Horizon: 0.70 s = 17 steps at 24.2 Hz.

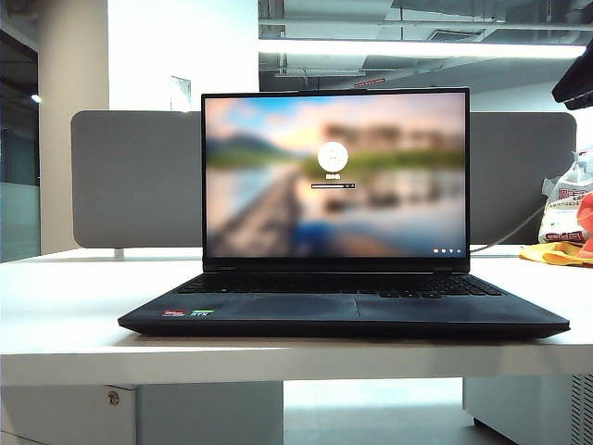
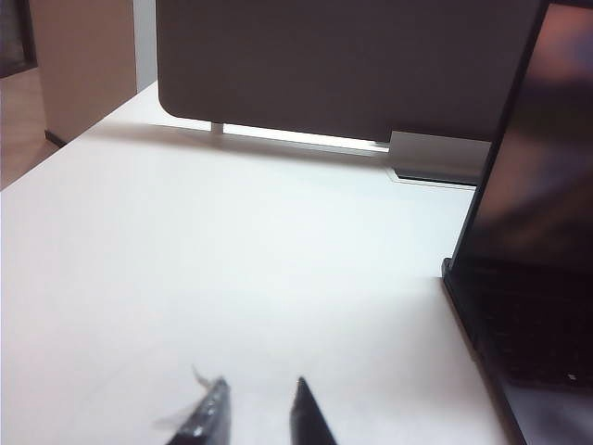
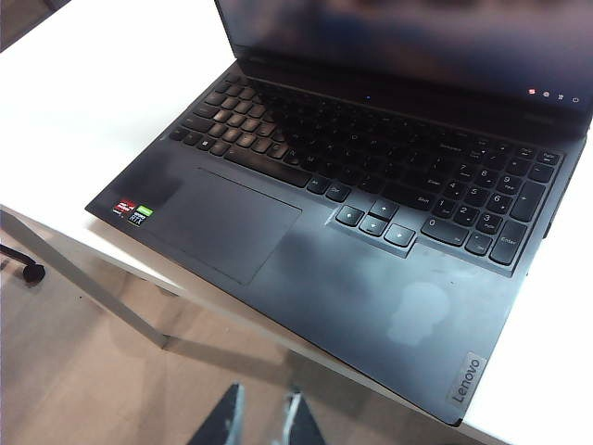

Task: Open the lid of the laptop and use the keypad to enter the password "123".

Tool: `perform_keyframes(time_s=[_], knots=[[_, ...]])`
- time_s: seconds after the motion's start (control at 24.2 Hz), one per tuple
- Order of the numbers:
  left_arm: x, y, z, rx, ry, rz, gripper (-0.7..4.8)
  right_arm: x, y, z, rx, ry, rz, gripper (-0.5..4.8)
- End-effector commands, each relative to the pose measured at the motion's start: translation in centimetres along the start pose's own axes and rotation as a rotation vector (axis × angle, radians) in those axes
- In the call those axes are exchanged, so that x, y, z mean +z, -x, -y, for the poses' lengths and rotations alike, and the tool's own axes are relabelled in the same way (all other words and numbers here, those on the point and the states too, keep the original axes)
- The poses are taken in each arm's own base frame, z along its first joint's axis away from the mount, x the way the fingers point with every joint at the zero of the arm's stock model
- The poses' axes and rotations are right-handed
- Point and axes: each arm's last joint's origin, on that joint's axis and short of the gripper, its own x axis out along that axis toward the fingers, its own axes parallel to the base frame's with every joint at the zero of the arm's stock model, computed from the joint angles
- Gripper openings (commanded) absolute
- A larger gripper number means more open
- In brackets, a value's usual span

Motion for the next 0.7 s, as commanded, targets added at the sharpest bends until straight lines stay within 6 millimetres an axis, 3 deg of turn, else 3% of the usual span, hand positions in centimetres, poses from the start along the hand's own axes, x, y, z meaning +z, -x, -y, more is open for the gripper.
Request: perform_keyframes(time_s=[0.04, 0.17, 0.29, 0.5, 0.54, 0.7], knots=[[0.0, 0.0, 0.0, -0.007, -0.002, 0.004, 0.89, 0.2, 0.1, -0.1, 0.001, 0.006, 0.017, 0.63], [0.0, 0.0, 0.0, -0.007, -0.002, 0.004, 0.89, 0.2, 0.1, 0.0, -0.015, 0.026, 0.021, 0.63], [0.0, 0.0, 0.0, -0.007, -0.002, 0.004, 0.89, 0.1, 0.7, 0.8, -0.155, 0.113, 0.1, 0.63], [0.0, 0.0, 0.0, -0.007, -0.002, 0.004, 0.89, -2.0, 1.7, 1.9, -0.286, 0.18, 0.418, 0.63], [0.0, 0.0, 0.0, -0.007, -0.002, 0.004, 0.89, -3.2, 1.7, 2.1, -0.328, 0.194, 0.493, 0.63], [0.0, 0.0, 0.0, -0.007, -0.002, 0.004, 0.89, -5.3, 1.4, 2.5, -0.351, 0.207, 0.562, 0.63]])
